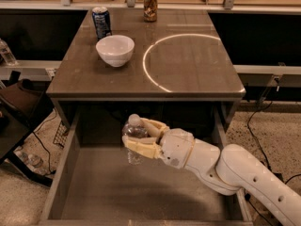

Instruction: Place water bottle into top drawer

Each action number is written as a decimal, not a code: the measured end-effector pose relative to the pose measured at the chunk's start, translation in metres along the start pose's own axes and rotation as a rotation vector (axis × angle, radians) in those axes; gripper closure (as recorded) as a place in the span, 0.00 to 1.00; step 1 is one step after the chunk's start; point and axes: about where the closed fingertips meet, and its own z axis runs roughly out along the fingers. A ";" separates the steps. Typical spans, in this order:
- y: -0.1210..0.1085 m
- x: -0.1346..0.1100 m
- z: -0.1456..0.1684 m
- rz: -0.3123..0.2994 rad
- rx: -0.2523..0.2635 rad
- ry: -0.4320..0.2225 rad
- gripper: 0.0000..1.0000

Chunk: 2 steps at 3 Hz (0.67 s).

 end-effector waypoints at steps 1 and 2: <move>0.013 0.015 0.025 0.000 -0.021 0.003 1.00; 0.023 0.027 0.042 0.008 -0.037 0.003 1.00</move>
Offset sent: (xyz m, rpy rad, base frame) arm -0.0055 0.0733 -0.0321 0.0027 0.0116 0.0519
